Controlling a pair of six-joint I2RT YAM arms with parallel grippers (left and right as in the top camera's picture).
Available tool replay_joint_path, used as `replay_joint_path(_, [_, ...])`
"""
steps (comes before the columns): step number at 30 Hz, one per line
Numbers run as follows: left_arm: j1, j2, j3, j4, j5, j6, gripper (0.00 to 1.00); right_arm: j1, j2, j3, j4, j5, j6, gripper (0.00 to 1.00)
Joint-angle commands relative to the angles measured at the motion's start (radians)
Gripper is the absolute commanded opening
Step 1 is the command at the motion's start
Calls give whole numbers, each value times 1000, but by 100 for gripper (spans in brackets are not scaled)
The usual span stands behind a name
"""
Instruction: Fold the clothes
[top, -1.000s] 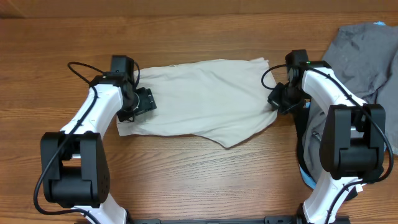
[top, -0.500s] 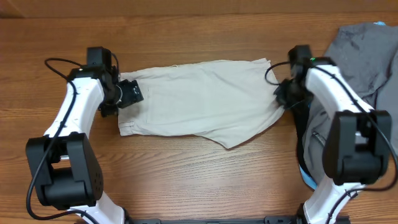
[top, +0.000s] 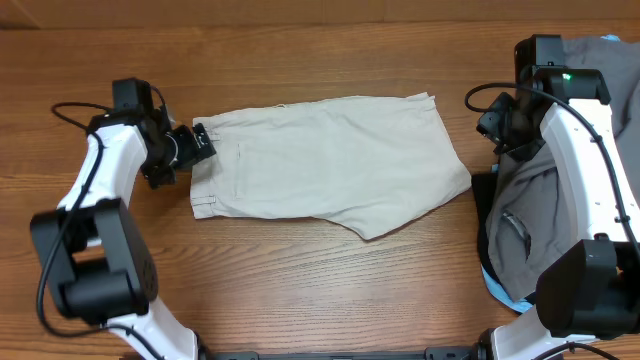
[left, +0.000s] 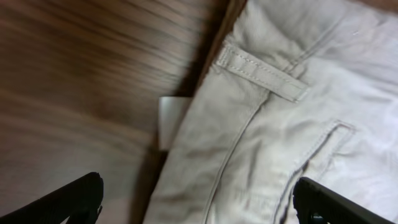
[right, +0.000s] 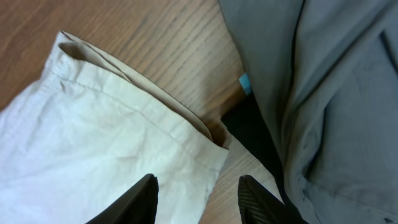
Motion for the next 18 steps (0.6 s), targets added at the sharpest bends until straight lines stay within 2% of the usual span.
replay_joint_path(1, [-1, 114, 13, 0, 89, 48, 98, 2, -3, 11, -3, -1, -6, 45])
replay_joint_path(4, [-2, 179, 13, 2, 138, 57, 95, 2, -3, 11, -4, -1, -6, 45])
replay_joint_path(6, [-8, 214, 13, 6, 222, 82, 84, 2, -3, 11, -4, -1, -6, 45])
replay_joint_path(7, [-14, 240, 13, 8, 288, 104, 74, 2, -3, 11, -3, -1, -5, 45])
replay_joint_path(8, [-19, 251, 13, 7, 309, 113, 68, 2, -3, 11, -3, -2, -5, 45])
replay_joint_path(9, [-29, 272, 13, 3, 322, 116, 57, 2, -3, 11, -4, -2, -6, 45])
replay_joint_path(11, [-40, 288, 13, -4, 318, 117, 41, 2, -3, 11, -4, -18, -9, 45])
replay_joint_path(14, [-45, 286, 13, -8, 313, 124, 11, 10, -3, 11, 9, -107, -127, 45])
replay_joint_path(15, [-42, 282, 16, -8, 312, 123, 4, 15, -3, 11, 14, -134, -163, 44])
replay_joint_path(18, [-12, 261, 51, -60, 271, 122, 4, 47, -3, 11, 17, -213, -266, 38])
